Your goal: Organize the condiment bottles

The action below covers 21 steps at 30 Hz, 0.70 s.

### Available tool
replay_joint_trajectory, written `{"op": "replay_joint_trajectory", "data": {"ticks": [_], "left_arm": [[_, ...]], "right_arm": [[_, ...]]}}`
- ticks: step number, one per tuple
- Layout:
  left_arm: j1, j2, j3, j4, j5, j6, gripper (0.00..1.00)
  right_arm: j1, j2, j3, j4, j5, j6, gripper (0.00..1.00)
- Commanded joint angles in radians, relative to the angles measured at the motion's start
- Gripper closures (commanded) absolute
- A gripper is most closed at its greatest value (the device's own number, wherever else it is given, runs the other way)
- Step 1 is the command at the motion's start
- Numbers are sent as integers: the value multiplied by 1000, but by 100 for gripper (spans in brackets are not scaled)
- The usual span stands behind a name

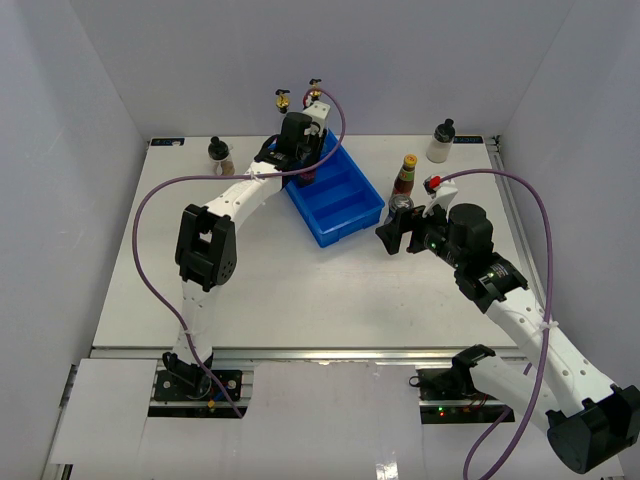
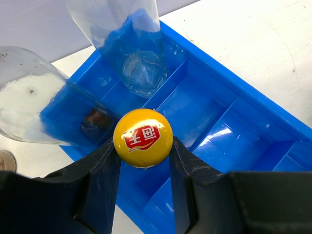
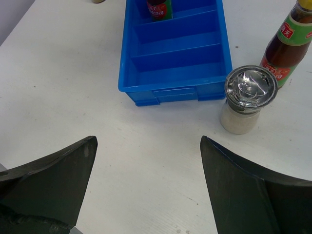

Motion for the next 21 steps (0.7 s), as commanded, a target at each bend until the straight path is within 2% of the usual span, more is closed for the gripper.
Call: {"op": "replay_joint_trajectory", "data": {"ticks": [1,5,9,21], "left_arm": [[-5,-35,32,51,-18,-11,67],[-4,-46,29,43,-29,-17,48],[-6,-57,27,31,-48,-17,37],[-4,-112,34,-35,-74,-27,18]], "right_arm": [[-2,-3,19,41,8,-21,8],[-2,-3,20,41,6,-20,8],[-1,-8,19,39,5,-21,8],[-1,-6,51,0,1,-19,8]]}}
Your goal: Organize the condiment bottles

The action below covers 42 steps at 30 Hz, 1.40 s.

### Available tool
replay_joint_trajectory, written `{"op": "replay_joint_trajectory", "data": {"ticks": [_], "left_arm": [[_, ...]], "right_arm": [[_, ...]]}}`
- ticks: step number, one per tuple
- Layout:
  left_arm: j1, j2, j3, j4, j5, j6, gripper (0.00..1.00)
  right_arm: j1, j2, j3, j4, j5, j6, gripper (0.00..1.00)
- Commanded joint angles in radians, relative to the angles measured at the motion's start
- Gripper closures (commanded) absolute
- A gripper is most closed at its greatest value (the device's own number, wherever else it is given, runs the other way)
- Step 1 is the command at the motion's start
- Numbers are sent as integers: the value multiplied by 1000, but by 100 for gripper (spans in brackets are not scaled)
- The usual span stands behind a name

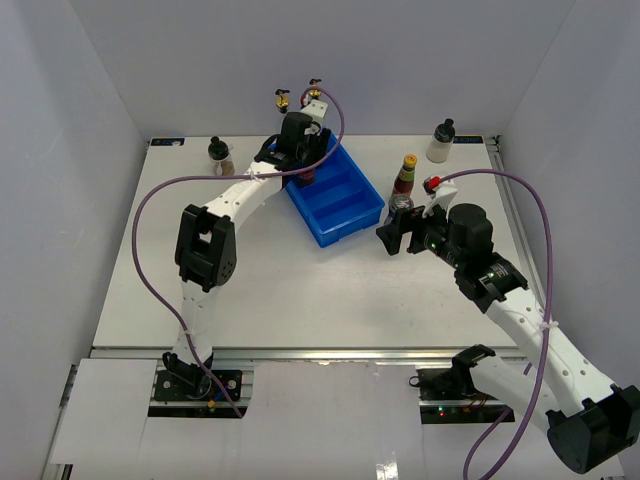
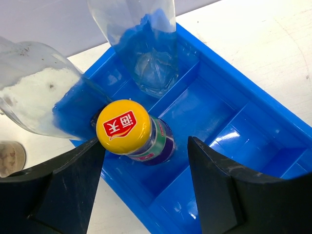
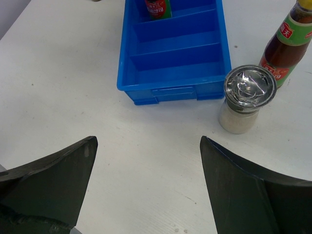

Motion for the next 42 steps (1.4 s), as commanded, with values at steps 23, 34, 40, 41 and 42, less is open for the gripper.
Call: {"op": "replay_joint_trajectory", "data": {"ticks": [23,34,40,41,42], "left_arm": [[-4,-676,-460,-209,355,-277,2],[-5,-959,-831,4,447,-313,2],[-5,-973,-831,-42,448,-292,2],[-5,-979,-853,-41,453,-287,2],[-5,-985,-873,-39,452,-283,2]], "right_arm": [[-46,487,550,-250,415,-77,10],[-117,712,688,-160,438,-141,8],[-154,809,736,-131,373,-163,5],[-165,828,742,-122,367,-165,5],[-174,842,748,-114,359,-166,4]]}}
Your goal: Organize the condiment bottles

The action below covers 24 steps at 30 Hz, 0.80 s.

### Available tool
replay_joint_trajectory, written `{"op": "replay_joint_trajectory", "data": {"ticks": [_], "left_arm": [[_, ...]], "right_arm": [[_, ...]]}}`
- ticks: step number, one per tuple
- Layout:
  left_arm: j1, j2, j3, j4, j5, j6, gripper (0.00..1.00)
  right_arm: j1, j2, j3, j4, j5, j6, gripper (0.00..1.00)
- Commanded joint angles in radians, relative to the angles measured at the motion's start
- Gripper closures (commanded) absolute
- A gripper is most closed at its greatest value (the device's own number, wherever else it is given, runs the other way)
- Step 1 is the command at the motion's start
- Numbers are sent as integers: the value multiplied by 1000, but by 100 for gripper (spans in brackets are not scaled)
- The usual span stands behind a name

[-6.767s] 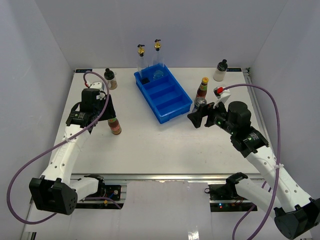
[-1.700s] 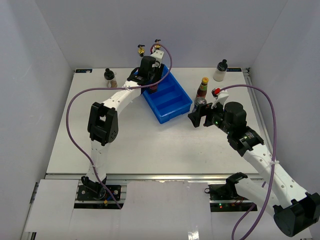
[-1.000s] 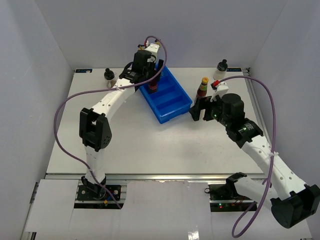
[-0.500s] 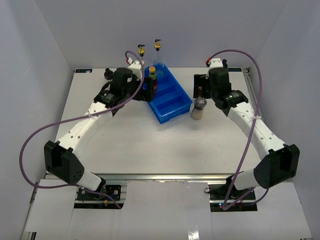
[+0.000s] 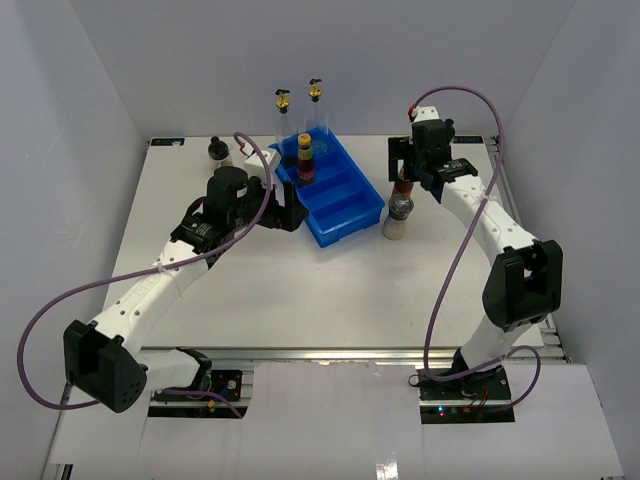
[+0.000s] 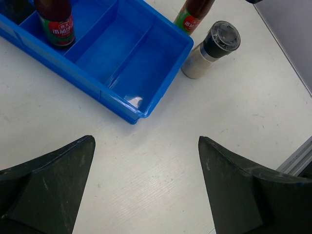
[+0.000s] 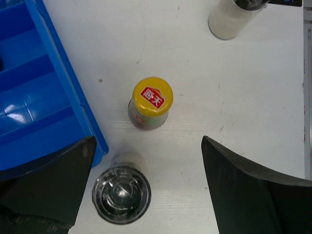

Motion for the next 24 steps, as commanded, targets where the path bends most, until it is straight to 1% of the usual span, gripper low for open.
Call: {"op": "replay_joint_trajectory", "data": {"ticks": [1,3,5,12,19,21,22,24], "left_arm": [[-3,-49,-52,14,23,16,2],[-3,-60,-81,18,-24,18,2],[-3,-57,-86,12,-35,25,2],[-4,-38,-73,-17,-19,33,2],[-5,-35,-59,-38,-28,41,2],[-3,-40,-58,-39,-27,38,2],[-4,-41,-59,-37,-27,39,2],[-3,-40,-58,-40,-27,39,2]], "right_arm": [[-39,57,71,85,-45,-29,4],[-49,79,86,97,-72,-29,4],[-56,108,110,99,-84,-32,4],[-61,174,155,112,-95,-55,1],[-61,221,164,113,-106,-52,15],[-61,225,164,100,-100,-41,25],[-61,222,155,100,-99,-38,29],[-61,216,144,100,-97,-26,31]]}}
